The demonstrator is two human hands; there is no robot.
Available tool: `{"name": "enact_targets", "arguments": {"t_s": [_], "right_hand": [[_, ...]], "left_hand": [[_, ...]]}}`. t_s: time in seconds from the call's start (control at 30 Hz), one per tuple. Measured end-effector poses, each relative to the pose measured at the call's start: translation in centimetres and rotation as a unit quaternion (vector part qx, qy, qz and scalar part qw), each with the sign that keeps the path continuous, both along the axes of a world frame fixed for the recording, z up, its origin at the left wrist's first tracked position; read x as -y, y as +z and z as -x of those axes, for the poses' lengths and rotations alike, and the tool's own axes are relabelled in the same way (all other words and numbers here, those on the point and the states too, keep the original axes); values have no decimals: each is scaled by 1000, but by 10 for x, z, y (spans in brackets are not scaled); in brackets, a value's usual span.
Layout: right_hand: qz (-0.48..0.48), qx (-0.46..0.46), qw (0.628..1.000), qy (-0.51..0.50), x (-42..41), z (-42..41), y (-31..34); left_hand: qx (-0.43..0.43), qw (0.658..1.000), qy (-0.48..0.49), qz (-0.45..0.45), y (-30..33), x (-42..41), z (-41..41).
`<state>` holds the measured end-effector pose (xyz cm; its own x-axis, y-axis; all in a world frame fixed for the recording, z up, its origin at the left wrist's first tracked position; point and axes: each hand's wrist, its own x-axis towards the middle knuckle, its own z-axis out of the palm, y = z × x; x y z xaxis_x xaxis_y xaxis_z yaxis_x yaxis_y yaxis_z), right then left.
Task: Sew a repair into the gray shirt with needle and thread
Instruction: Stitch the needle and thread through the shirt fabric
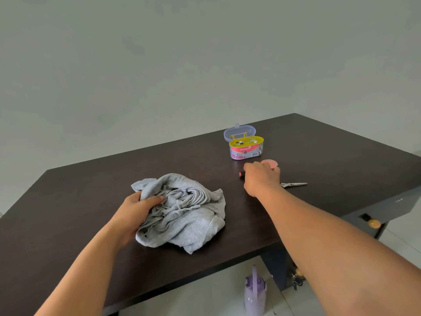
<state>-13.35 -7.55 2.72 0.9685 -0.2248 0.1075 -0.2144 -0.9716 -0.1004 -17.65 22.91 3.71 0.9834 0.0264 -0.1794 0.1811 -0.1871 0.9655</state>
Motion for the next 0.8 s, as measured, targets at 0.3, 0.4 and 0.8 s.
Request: {"name": "enact_targets", "arguments": {"t_s": [0.3, 0.4, 0.8], "right_hand": [[22, 42, 998, 29, -6, -4, 0], [-51, 93, 993, 61, -11, -9, 4], [-254, 166, 929, 213, -55, -15, 47]], "left_hand": [[-1, 998, -31, -48, 2, -4, 1], [-4, 997, -36, -72, 7, -7, 1], [99, 961, 63, -251, 51, 7, -26]]}}
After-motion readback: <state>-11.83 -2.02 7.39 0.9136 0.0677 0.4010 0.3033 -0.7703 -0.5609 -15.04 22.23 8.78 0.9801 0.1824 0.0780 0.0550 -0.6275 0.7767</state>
